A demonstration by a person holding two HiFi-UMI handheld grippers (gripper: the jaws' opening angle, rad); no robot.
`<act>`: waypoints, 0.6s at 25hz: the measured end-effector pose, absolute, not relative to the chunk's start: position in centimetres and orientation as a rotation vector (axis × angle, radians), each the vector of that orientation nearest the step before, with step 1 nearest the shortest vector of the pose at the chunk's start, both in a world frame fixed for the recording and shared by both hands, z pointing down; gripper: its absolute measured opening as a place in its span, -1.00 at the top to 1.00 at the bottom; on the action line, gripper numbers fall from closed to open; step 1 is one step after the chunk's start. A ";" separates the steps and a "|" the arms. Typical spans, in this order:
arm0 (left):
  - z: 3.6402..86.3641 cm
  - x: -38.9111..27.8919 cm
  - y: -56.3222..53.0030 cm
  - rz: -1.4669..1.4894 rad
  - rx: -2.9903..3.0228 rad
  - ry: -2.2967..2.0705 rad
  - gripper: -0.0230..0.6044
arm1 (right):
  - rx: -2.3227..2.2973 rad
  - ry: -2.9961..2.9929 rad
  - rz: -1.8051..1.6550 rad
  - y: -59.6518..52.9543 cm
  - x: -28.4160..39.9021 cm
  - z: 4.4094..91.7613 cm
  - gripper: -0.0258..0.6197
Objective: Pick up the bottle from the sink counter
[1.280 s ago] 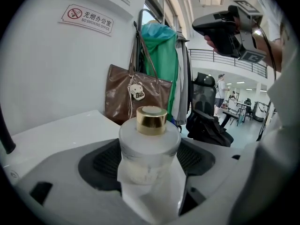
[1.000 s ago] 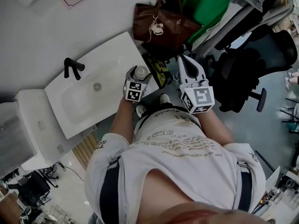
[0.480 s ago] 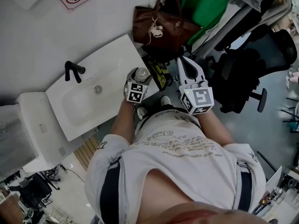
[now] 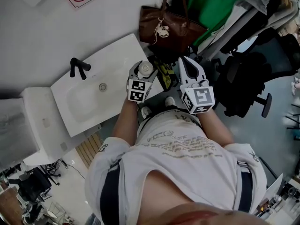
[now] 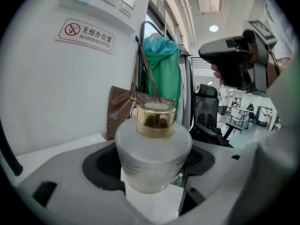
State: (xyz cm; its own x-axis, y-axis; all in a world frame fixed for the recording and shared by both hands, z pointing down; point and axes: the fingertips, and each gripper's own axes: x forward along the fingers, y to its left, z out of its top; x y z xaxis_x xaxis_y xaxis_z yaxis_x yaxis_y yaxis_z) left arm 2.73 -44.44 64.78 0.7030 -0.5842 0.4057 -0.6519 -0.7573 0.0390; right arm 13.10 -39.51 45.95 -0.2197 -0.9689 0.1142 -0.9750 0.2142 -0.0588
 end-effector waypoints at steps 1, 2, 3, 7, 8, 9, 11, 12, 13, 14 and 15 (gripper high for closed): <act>64.0 2.8 -44.5 0.549 2.744 -0.996 -0.18 | 1.928 -2.411 0.180 -39.7 13.0 45.9 0.84; 63.3 2.8 -44.5 0.546 2.757 -0.992 -0.19 | 1.928 -2.415 0.179 -39.9 13.0 45.9 0.84; 62.5 2.9 -44.5 0.547 2.769 -0.990 -0.19 | 1.927 -2.419 0.177 -40.1 13.0 45.9 0.84; 59.4 2.5 -44.4 0.524 2.768 -1.011 -0.19 | 1.914 -2.455 0.173 -41.2 12.4 45.6 0.84; 58.4 2.3 -44.5 0.519 2.767 -1.025 -0.19 | 1.907 -2.469 0.170 -41.5 12.2 45.4 0.84; 57.4 2.2 -44.6 0.518 2.772 -1.040 -0.19 | 1.900 -2.484 0.165 -41.8 11.9 45.2 0.84; 55.3 2.0 -44.6 0.517 2.791 -1.072 -0.19 | 1.885 -2.509 0.159 -42.2 11.5 44.9 0.84; 54.3 1.7 -44.6 0.511 2.795 -1.090 -0.19 | 1.878 -2.520 0.159 -42.4 11.3 44.9 0.84; 53.3 1.4 -44.7 0.501 2.794 -1.111 -0.19 | 1.871 -2.530 0.162 -42.6 11.1 44.9 0.84; 52.4 1.0 -44.7 0.491 2.790 -1.136 -0.19 | 1.865 -2.538 0.166 -42.9 10.9 44.9 0.84; 51.5 0.6 -44.8 0.480 2.782 -1.162 -0.19 | 1.860 -2.546 0.170 -43.1 10.7 44.9 0.84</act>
